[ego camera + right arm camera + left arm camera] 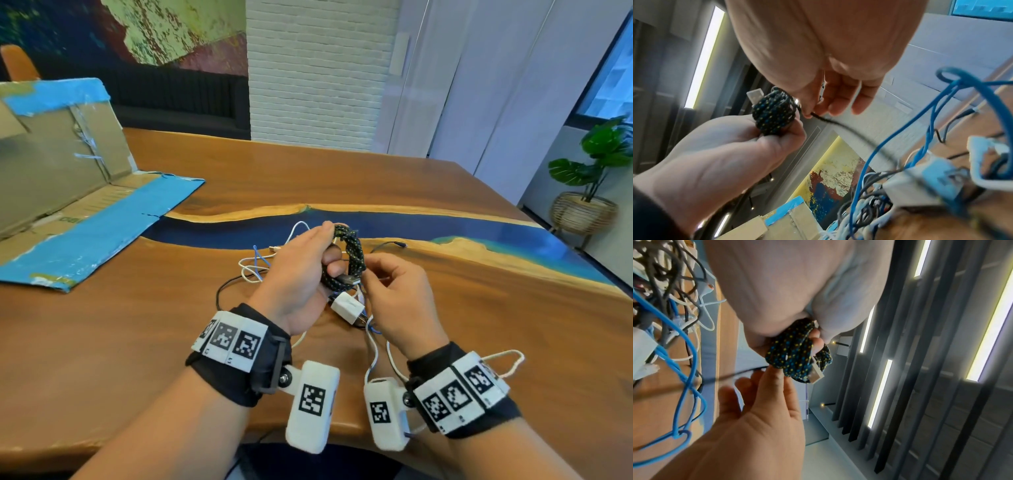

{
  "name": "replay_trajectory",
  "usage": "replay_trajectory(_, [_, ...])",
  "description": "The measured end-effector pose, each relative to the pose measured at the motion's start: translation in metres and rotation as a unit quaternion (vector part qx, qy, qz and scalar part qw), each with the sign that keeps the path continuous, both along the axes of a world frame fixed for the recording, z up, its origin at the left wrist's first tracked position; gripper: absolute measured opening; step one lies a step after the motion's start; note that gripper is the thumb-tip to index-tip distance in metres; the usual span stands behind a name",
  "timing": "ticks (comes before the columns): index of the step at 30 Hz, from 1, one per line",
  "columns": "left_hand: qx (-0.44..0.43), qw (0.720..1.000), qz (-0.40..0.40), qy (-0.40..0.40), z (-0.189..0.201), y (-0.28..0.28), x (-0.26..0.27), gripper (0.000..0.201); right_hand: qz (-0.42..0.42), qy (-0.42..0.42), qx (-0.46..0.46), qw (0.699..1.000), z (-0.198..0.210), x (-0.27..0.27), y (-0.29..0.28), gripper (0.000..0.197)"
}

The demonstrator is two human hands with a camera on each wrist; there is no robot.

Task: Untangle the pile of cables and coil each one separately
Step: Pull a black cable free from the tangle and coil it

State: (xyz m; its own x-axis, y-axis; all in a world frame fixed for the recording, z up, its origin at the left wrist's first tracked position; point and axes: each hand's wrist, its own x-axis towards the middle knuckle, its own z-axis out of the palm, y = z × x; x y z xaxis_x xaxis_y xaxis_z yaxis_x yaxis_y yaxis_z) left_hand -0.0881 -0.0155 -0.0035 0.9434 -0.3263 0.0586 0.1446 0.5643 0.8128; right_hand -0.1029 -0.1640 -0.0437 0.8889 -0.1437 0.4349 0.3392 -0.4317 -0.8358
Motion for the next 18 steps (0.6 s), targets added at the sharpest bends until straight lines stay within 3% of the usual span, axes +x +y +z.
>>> replay_trajectory(4, [0.045,0.997,0.044,-0.040,0.001,-0.007,-0.002,0.022,0.068,0.045,0.180,0.980,0.005,-0.006,0.014,0.019])
replay_trajectory(8, [0.103,0.988,0.091,-0.072,-0.001,-0.006,0.001,0.027,0.165,0.150,0.400,0.889,0.015,-0.014,0.013,0.026])
replay_trajectory(9, [0.109,0.987,0.087,-0.074,-0.002,-0.004,0.001,0.027,0.176,0.155,0.414,0.879,0.019,-0.016,0.012,0.025])
replay_trajectory(12, [0.103,0.991,0.040,-0.078,-0.002,-0.002,0.001,0.022,0.178,0.137,0.365,0.904,0.025,-0.018,0.011,0.016])
replay_trajectory(14, [0.116,0.990,0.018,-0.083,-0.001,-0.001,-0.001,0.034,0.162,0.130,0.352,0.913,0.027,-0.017,0.011,0.014])
replay_trajectory(18, [0.138,0.980,0.034,-0.140,-0.002,0.003,0.000,0.030,0.153,0.133,0.365,0.909,0.029,-0.016,0.009,0.014])
